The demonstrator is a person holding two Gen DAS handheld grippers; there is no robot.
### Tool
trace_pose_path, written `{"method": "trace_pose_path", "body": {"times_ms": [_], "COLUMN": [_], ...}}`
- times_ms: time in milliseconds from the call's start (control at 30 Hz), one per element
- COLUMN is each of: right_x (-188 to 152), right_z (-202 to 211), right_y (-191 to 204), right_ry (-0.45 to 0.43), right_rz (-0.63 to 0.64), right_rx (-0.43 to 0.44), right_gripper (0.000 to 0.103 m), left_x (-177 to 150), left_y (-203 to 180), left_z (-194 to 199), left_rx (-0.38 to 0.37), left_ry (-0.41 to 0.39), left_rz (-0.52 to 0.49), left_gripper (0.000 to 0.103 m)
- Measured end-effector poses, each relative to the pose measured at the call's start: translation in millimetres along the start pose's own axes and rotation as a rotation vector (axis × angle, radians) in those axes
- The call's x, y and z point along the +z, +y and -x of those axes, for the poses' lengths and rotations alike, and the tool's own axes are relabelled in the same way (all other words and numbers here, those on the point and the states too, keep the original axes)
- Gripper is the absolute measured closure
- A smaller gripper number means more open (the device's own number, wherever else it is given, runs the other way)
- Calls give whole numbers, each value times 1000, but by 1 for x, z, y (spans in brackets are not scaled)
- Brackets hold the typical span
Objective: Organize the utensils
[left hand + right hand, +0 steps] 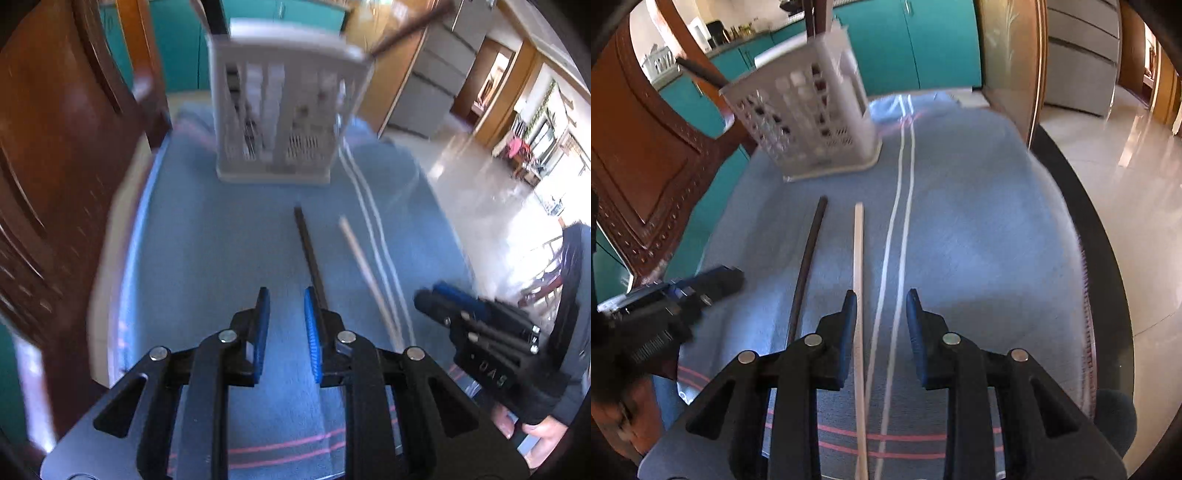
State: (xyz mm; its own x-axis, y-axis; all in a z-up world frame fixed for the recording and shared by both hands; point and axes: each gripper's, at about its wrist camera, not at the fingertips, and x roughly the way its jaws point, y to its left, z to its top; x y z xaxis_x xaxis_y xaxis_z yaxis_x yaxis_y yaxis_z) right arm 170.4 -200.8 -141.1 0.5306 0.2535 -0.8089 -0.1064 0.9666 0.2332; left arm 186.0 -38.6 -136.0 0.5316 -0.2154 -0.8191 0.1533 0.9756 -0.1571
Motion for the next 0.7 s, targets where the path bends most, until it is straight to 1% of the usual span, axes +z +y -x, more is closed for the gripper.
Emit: {"method": "trace_pose_path", "body": {"times_ms": [100, 133, 233, 333, 433, 500, 533, 567, 700], "right_x": [-4, -6, -11, -12, -12, -13, -13, -12, -10], "right_z": [-5, -6, -5, 3, 7, 11, 12, 12, 8], "right_y": [-3, -8, -20, -26, -30, -32, -31, -30, -18], "right_ry": [1, 9, 14, 4, 0, -5, -7, -8, 3], "right_rz": [-11, -29, -60, -71, -85, -86, -86, -84, -52], "right_rx": [-57, -57, -53, -72, -84, -89, -88, -85, -68], "right_gripper": [75, 75, 75, 75, 75, 75, 75, 75, 75], "left_x": [-8, -9, -17, -27, -32, -34, -35, -35, -48], "left_y": [-8, -14, -27, -37, -40, -38, -34, -26, -11], "left_z": [-19, -22, -28, -36, -36, -34, -32, -30, -19], "left_rx": [-16, -20, -28, -18, -15, -19, -12, -10, -35], "left_ry": [59, 67, 78, 91, 84, 86, 85, 87, 91], "left_rz": [-13, -22, -71, -116, -140, -139, -140, -134, -98], "left_gripper": [83, 83, 73, 73, 73, 80, 89, 95, 96]}}
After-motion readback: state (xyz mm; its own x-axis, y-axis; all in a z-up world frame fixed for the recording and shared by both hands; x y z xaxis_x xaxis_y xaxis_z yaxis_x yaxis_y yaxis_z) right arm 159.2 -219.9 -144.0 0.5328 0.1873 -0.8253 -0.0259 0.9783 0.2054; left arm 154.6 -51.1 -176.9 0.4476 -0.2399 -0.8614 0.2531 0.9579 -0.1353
